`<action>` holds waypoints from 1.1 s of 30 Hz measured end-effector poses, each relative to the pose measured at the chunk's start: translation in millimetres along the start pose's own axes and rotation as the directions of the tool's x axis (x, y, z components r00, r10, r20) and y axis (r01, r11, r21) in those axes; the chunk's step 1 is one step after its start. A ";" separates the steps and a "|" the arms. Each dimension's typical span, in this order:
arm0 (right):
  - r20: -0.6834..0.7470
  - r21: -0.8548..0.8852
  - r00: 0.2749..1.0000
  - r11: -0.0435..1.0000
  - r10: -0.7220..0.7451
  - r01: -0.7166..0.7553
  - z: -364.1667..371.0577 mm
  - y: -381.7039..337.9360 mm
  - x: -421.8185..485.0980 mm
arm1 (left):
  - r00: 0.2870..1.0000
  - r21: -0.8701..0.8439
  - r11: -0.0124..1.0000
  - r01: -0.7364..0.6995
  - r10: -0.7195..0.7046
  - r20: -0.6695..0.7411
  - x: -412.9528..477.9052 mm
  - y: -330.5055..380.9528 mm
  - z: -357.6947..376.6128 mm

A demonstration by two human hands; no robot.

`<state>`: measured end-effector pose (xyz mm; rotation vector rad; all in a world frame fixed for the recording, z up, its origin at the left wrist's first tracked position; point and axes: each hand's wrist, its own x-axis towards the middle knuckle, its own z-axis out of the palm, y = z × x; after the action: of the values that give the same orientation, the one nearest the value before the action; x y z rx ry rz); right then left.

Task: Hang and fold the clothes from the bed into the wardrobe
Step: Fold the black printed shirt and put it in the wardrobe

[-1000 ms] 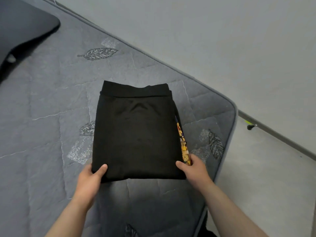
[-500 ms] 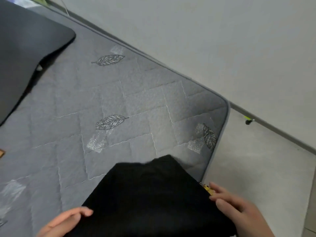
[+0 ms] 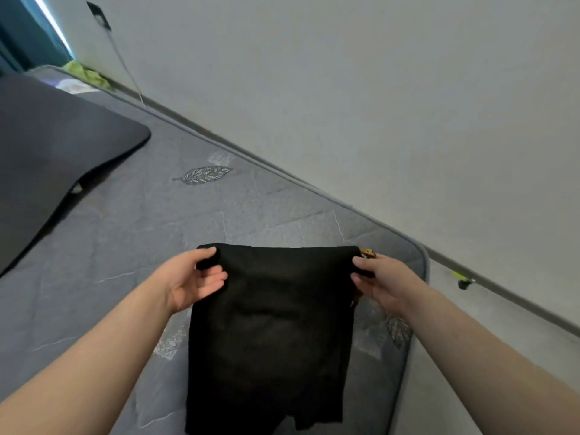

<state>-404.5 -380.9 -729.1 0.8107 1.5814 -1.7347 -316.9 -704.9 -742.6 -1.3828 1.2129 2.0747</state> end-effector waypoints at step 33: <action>0.936 -0.307 0.344 -0.306 0.077 0.901 62.4 177.5 41.8 | 0.766 0.790 -0.399 -0.465 0.267 0.585 106.4 11.2 92.9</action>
<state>-288.9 -456.9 -863.2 -1.5559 1.9977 -0.4153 -425.1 -651.9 -817.1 0.1785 2.5794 0.4456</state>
